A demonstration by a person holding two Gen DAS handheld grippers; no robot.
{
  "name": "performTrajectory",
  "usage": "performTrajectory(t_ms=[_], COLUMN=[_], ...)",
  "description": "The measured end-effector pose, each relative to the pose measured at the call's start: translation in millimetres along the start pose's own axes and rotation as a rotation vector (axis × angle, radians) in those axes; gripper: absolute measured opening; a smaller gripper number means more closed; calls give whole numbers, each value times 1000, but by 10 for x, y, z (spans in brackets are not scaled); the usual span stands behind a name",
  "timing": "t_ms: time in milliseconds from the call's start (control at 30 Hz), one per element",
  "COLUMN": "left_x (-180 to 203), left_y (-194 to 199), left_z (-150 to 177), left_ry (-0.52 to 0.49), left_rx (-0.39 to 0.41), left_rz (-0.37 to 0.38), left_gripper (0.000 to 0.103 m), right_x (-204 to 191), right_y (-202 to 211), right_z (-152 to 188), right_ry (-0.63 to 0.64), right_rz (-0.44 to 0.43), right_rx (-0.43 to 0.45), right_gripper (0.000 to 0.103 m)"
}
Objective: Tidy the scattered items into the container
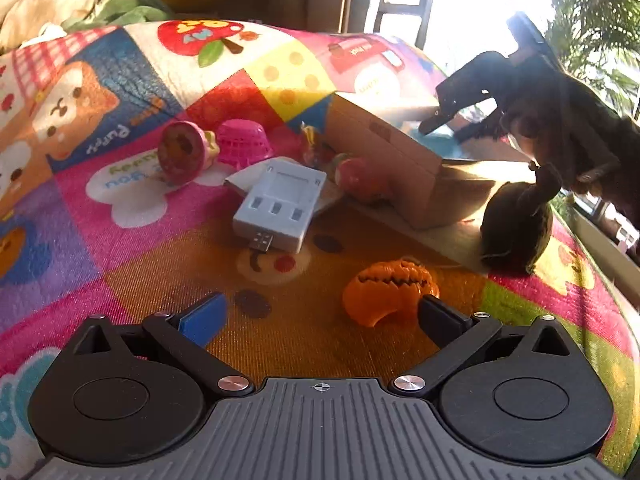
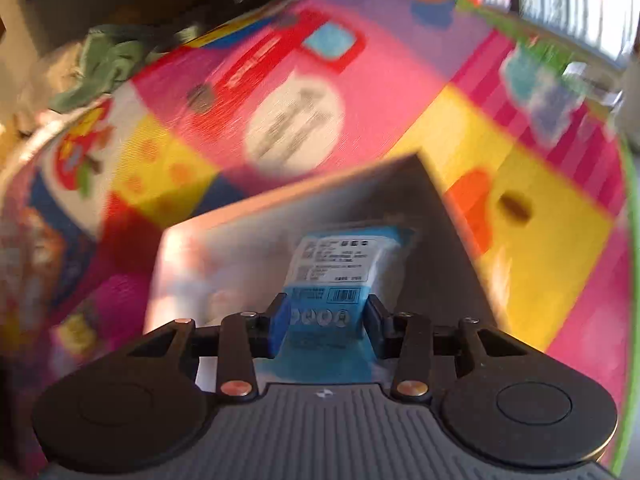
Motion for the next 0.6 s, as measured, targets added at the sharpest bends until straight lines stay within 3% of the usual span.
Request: performTrajectory(t_ms=[67,133,200,267,333,467,600], left_x=[7,11,18,28,52,210,434], left_y=[9,31,68,106,153,298,491], left_z=[2,3,2,-4,-15,4,63], left_ry=[-2,-8,-15,-26,-39,-42,-139], left_rx=[5,21,44,68,95,89,89], left_rz=[-2,-21,-48,-67,-94,-81,-70], left_gripper=[103,103,103,103,103,103,103], right_x=[48,123,159,151,123,-64,-273], right_y=[161,480,864,1221,1462,1526,1256], right_z=[101,202,359,589,861,1338,1578], right_ry=[-17,6,70,151,233,395,501], right_rz=[31,74,105,121,103,25,8], right_rx=[31,130,235,336,387,353,318], right_gripper=[41,44,62,94,102,103,103])
Point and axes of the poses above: each gripper's, at about its wrist camera, not at the fingertips, and y roughly against the way its jaws point, x to its right, z to its underside, the point moved 7 cm from there along -y, roughly the way its jaws point, and after that the axes turned 6 degrees about y, right-handed, at the moved point
